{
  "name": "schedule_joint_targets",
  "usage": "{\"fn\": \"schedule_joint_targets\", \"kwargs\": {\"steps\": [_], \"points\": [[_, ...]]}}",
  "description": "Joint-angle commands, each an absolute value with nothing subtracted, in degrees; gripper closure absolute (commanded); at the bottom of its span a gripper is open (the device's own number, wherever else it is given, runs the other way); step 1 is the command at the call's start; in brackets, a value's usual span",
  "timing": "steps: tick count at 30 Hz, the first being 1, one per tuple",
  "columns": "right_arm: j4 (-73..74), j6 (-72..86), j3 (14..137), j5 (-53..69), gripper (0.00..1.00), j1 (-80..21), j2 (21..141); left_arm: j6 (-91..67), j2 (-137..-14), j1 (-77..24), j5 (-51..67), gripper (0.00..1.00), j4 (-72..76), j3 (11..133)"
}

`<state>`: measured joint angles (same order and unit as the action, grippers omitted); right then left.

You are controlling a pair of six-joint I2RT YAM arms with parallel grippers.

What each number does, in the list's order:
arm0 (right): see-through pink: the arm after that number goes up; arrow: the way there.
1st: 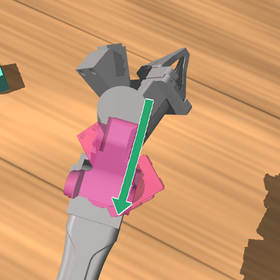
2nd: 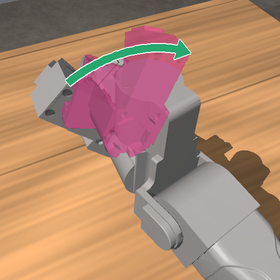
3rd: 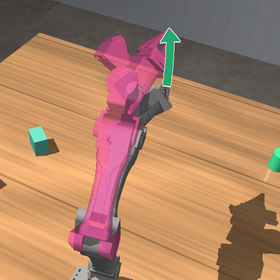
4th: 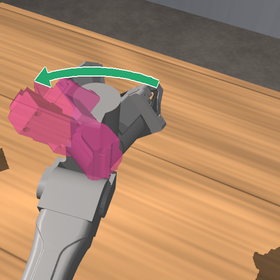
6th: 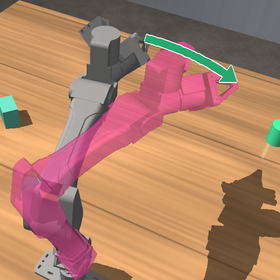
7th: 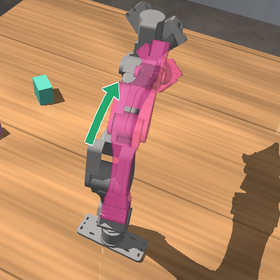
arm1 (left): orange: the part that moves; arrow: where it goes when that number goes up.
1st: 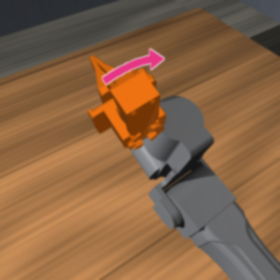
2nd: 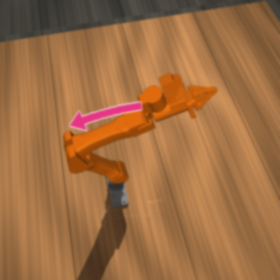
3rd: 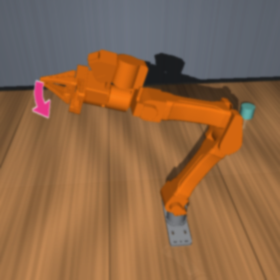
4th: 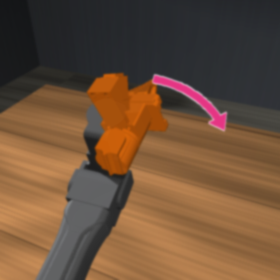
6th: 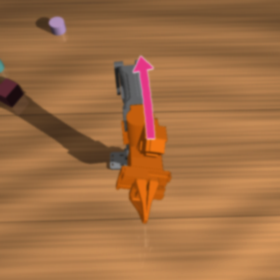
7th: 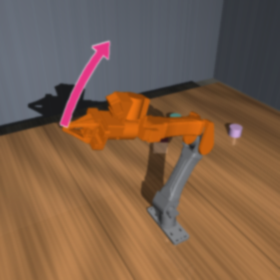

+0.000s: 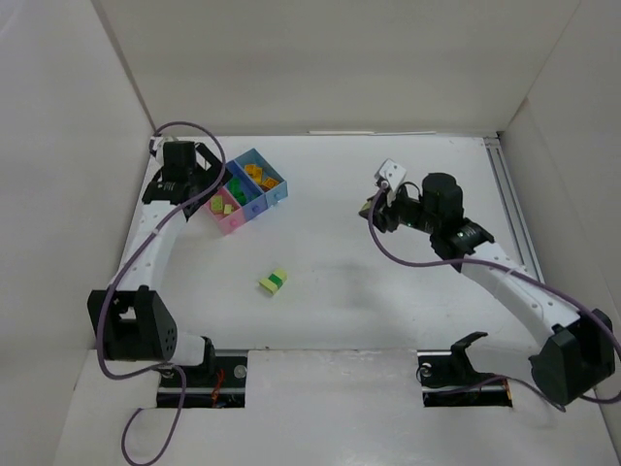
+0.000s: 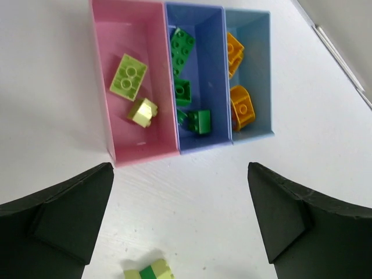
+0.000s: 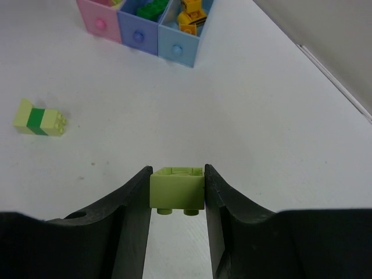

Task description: Sort the legos into containers by color

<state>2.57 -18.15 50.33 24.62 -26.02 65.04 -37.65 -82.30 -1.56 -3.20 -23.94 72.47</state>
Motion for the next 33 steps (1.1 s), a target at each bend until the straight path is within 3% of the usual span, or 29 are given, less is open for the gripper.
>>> {"fn": "schedule_joint_targets", "kwargs": {"steps": [1,6,15,26,33], "points": [[-2.64,-16.61,56.32,27.86,1.0,-27.94,70.47,-40.86,-76.83,-2.29,-2.37,0.0,-23.64,67.78],[-4.56,-17.14,69.57,29.17,1.0,-36.63,83.91,-48.14,-66.28,-2.81,-5.88,0.0,-26.18,59.78],[-5.8,-13.72,98.24,32.26,1.0,-45.26,114.59,-55.11,-53.71,-2.81,-14.93,0.0,-35.94,58.1],[-4.39,-8.79,132.78,12.07,0.99,-51.77,143.07,-52.74,-52.12,-2.81,-11.95,0.0,-37.18,57.04],[-3.78,-7.03,141.68,5.55,0.86,-52.29,151.35,-50.89,-51.07,-2.81,-11.43,0.0,-37.71,57.57]]}}
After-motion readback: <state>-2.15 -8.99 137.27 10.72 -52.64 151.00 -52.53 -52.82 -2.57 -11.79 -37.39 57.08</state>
